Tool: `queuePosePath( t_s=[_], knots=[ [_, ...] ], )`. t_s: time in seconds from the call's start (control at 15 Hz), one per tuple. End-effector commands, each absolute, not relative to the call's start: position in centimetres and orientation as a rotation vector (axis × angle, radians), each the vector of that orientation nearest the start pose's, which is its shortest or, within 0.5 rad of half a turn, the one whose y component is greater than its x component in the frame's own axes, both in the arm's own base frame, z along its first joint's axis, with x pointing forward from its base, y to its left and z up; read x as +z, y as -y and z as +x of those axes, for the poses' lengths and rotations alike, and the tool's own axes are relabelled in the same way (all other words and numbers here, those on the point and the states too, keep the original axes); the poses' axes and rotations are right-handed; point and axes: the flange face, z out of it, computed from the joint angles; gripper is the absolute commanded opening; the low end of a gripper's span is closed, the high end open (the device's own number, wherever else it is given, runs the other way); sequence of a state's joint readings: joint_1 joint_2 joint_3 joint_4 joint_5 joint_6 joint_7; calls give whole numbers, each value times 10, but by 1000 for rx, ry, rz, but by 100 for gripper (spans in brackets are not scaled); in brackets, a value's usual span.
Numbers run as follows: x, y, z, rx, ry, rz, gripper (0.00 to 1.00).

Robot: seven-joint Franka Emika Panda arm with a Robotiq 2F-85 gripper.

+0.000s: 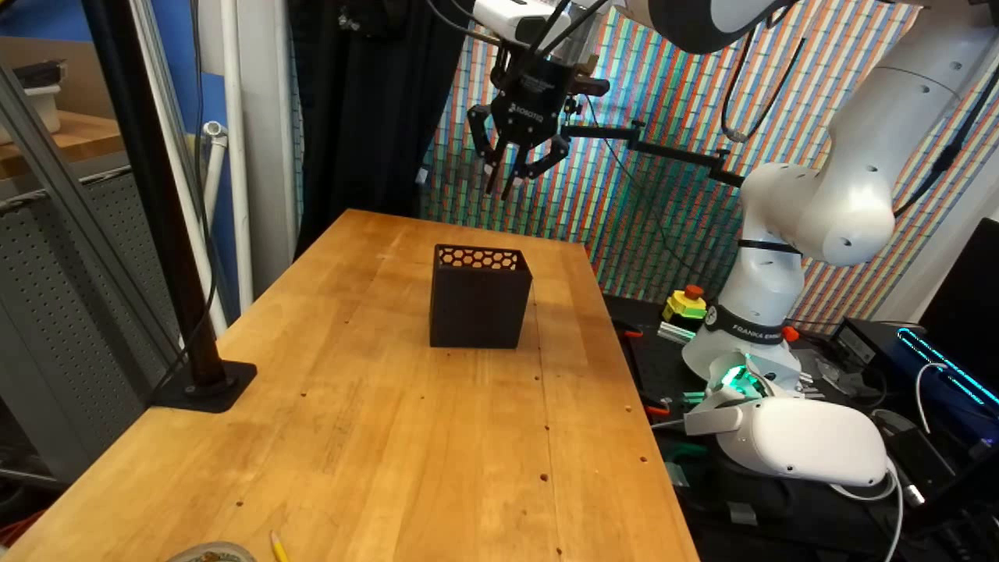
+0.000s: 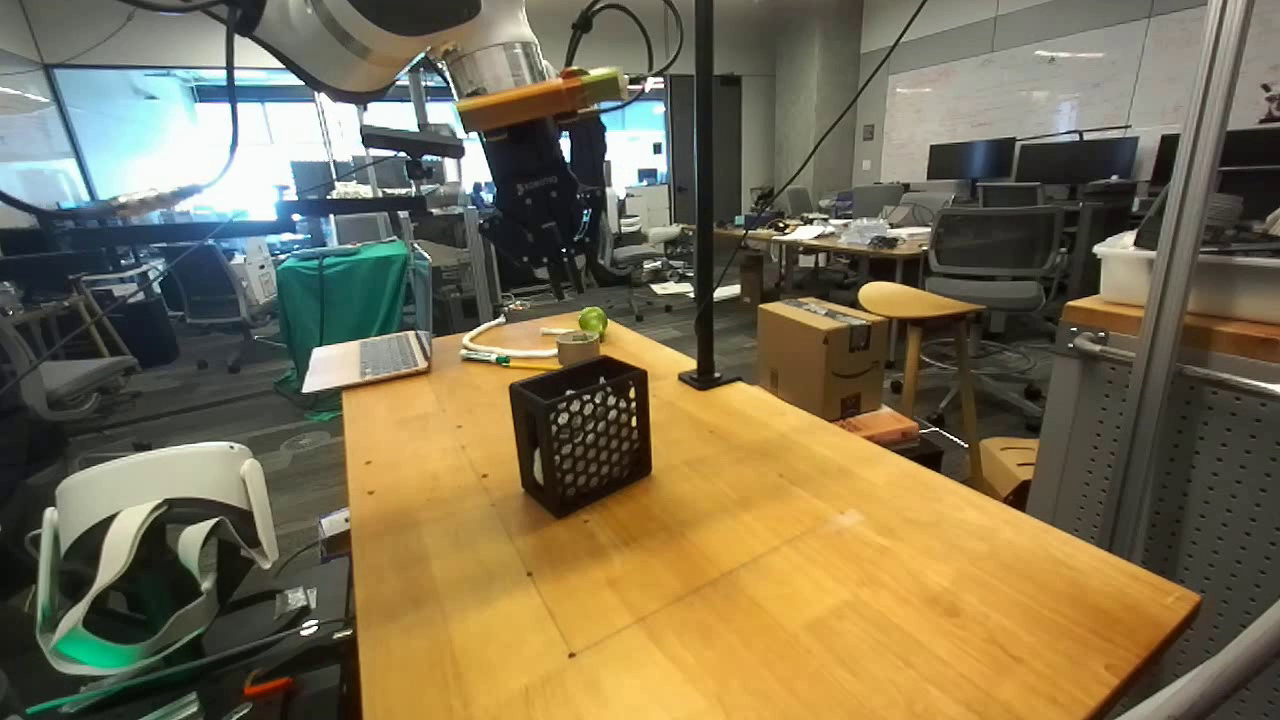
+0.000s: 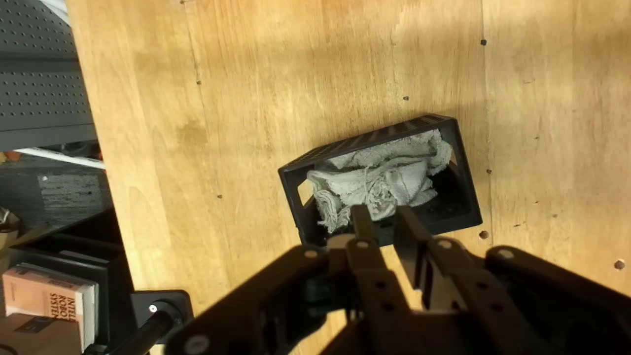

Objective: Pick the cloth and put it in the black box

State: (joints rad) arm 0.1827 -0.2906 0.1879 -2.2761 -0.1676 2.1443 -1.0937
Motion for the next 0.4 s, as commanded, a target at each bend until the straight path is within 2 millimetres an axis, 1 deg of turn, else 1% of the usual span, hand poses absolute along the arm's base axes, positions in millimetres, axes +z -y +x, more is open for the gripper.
queuePosePath(
  t_s=[0.0,0.33],
  knots=[
    [487,-171,446,-115,2350,-2431,26],
    [483,-170,444,-102,2341,-2437,27]
  ],
)
